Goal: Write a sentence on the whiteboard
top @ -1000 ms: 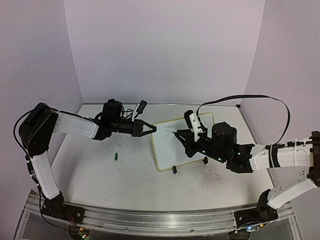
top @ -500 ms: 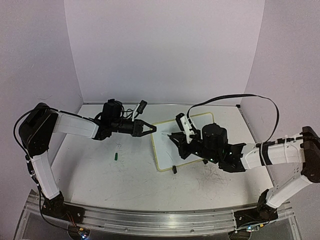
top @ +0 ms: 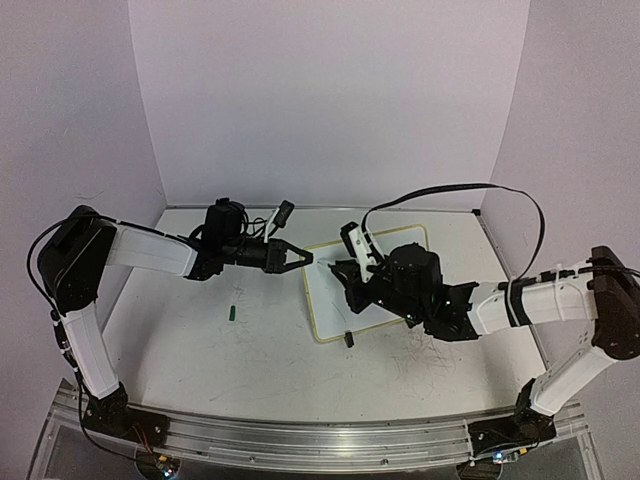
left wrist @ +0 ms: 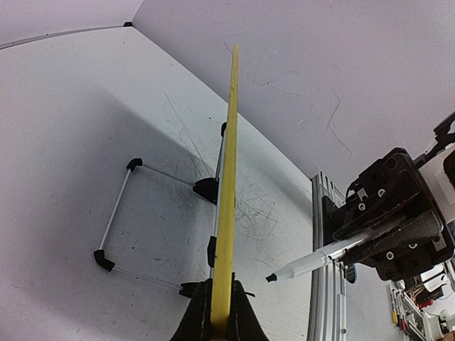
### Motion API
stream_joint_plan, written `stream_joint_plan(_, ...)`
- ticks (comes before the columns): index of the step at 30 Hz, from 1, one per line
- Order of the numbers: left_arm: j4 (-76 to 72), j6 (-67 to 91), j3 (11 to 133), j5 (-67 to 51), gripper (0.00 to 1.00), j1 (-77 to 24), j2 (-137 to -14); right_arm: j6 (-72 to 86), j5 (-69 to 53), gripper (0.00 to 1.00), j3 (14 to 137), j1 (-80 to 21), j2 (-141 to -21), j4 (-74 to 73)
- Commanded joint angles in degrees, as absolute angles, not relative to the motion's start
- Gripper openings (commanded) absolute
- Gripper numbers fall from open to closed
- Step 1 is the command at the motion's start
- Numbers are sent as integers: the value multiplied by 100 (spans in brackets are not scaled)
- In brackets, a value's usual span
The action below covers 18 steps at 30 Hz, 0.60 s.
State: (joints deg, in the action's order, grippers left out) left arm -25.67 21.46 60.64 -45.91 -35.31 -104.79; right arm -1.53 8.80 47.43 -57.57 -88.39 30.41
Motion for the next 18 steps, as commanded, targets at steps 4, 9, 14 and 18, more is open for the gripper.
stream_joint_plan(4,-2555,2276,6214,-4491,0,-3494,-10319,-229,1096,0,4996,-5791,-9009,3312)
stream_joint_plan(9,-2557,2280,6216,-4493,0,-3489,-10311,-231,1064,0,5007,-5795,-9079,3351)
stream_joint_plan(14,-2555,2276,6218,-4502,0,-3489,-10294,-250,1028,0,5001,-5815,-9120,3406)
stream_joint_plan(18,-2552,2276,6208,-4502,0,-3489,-10293,-274,992,0,4987,-5832,-9120,3464)
